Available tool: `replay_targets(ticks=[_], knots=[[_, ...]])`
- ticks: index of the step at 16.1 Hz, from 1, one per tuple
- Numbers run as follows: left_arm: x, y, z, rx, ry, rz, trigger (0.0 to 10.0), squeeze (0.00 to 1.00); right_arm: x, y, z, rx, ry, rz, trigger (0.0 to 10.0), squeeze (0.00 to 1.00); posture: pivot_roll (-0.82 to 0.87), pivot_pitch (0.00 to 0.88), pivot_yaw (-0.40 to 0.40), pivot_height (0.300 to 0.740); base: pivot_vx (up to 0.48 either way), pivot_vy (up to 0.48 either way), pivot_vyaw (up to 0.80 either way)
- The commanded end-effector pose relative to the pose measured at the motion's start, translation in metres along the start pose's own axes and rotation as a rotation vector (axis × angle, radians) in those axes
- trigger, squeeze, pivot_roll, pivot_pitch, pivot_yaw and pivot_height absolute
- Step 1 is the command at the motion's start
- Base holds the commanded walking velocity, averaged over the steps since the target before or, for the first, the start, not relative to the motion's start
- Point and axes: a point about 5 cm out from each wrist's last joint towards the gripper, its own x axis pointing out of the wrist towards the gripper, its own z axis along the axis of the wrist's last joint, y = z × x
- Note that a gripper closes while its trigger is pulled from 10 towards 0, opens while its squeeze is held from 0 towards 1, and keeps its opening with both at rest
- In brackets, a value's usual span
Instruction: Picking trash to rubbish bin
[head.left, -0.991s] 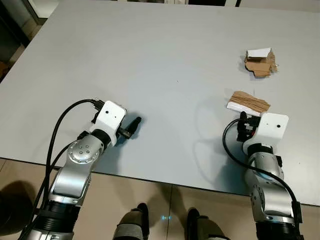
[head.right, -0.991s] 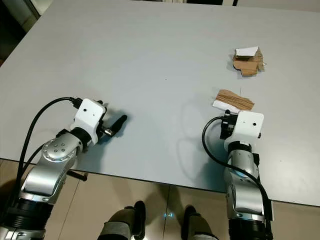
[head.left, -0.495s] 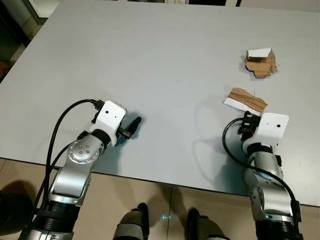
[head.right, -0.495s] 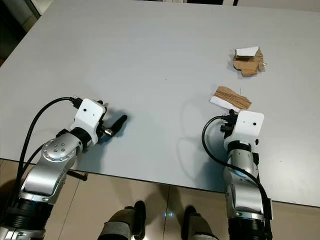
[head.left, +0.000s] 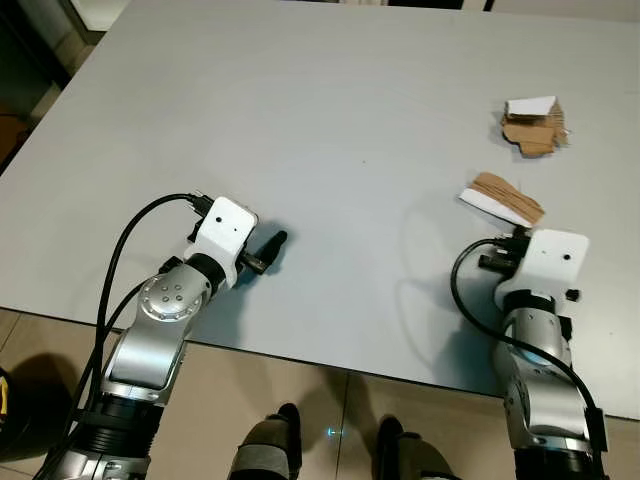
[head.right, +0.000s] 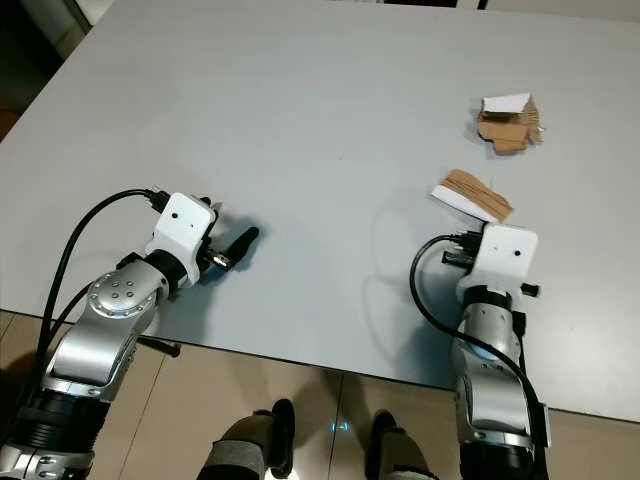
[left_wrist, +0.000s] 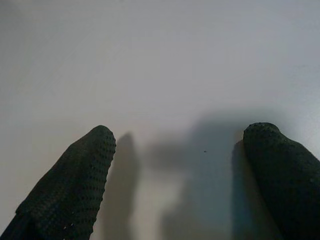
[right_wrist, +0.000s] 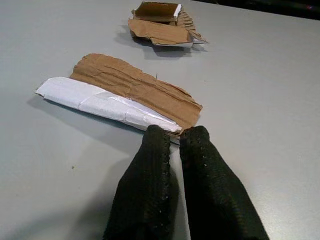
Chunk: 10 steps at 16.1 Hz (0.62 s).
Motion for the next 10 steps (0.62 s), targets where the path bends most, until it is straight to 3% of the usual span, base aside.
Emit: replay_targets(ticks=[1,4,5,10], knots=[[0.000,-0.002,-0.004,-0.007,0.013,-0.011,10.0,0.00,-0.006,-0.007,-0.004,-0.014,0.010,-0.041,0.0,0.00,0.32,0.269,0.081,0.740,0.000,0.000,0.00],[0.002,-0.003,-0.003,-0.011,0.007,-0.001,10.0,0.00,-0.009,-0.011,0.002,-0.030,-0.028,-0.061,0.0,0.00,0.31,0.258,0.080,0.740,0.000,0.000,0.00],[0.005,-0.004,-0.002,-0.017,0.000,0.006,10.0,0.00,-0.011,-0.015,0.013,-0.043,-0.090,-0.079,0.0,0.00,0.31,0.250,0.080,0.740,0.000,0.000,0.00],[0.010,-0.010,-0.001,-0.033,-0.012,0.003,10.0,0.00,-0.012,-0.020,0.039,-0.078,-0.193,-0.093,0.0,0.00,0.28,0.240,0.069,0.740,0.000,0.000,0.00]])
